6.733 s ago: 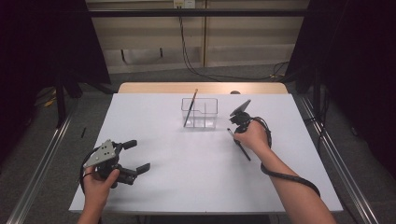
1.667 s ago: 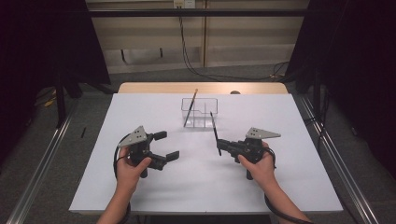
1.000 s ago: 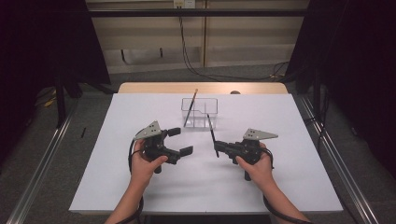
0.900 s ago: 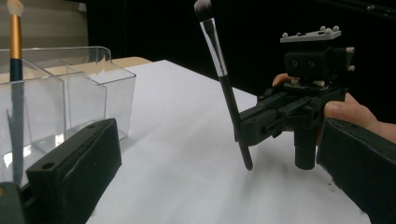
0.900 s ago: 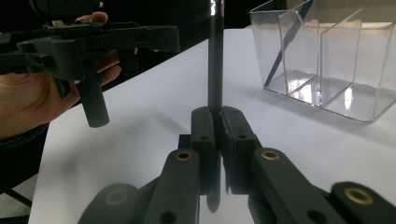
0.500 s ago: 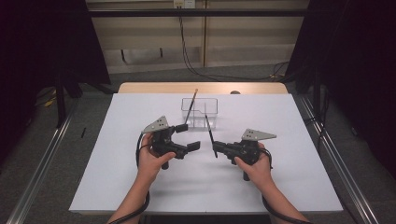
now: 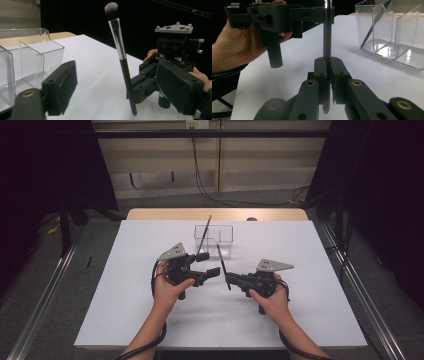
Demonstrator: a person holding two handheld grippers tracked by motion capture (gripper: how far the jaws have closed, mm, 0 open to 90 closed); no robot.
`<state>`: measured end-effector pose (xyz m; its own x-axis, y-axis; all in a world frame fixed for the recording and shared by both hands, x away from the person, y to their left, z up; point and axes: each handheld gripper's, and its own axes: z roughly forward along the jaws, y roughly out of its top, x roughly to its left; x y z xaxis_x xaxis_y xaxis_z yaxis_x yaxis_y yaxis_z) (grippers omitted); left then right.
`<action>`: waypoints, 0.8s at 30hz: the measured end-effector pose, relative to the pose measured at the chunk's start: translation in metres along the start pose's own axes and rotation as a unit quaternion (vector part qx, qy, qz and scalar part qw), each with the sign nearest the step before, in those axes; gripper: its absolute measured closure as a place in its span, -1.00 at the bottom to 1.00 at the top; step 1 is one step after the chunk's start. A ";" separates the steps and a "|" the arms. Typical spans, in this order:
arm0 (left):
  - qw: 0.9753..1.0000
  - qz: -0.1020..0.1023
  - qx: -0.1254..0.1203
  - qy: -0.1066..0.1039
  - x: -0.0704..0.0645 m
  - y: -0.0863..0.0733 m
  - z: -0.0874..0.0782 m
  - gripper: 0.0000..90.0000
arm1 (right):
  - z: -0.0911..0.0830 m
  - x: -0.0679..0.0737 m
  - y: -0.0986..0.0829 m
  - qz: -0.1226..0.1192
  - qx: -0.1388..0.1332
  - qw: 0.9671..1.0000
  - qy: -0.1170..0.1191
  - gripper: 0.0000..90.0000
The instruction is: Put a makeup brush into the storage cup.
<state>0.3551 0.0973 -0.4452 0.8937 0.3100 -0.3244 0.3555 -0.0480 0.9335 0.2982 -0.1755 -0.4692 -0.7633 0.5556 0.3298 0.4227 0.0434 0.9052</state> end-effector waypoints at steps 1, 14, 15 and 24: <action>1.000 0.007 -0.001 0.000 0.000 0.000 0.001 -0.46 | 0.000 0.000 0.000 -0.001 0.001 1.000 0.001 0.88; 1.000 -0.012 0.001 -0.019 -0.003 -0.002 0.008 0.13 | 0.003 0.002 -0.002 -0.008 0.002 1.000 0.000 0.87; 1.000 -0.017 0.001 -0.020 -0.003 -0.003 0.008 0.20 | 0.003 0.002 -0.002 -0.009 0.001 1.000 0.000 0.87; 0.999 -0.037 -0.005 -0.033 -0.003 -0.006 0.011 0.71 | 0.003 0.004 0.000 -0.016 -0.003 1.000 -0.002 0.87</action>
<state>0.3529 0.0856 -0.4516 0.8815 0.2497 -0.4008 0.4181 -0.0181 0.9082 0.2967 -0.1708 -0.4693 -0.7748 0.5571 0.2988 0.3941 0.0561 0.9174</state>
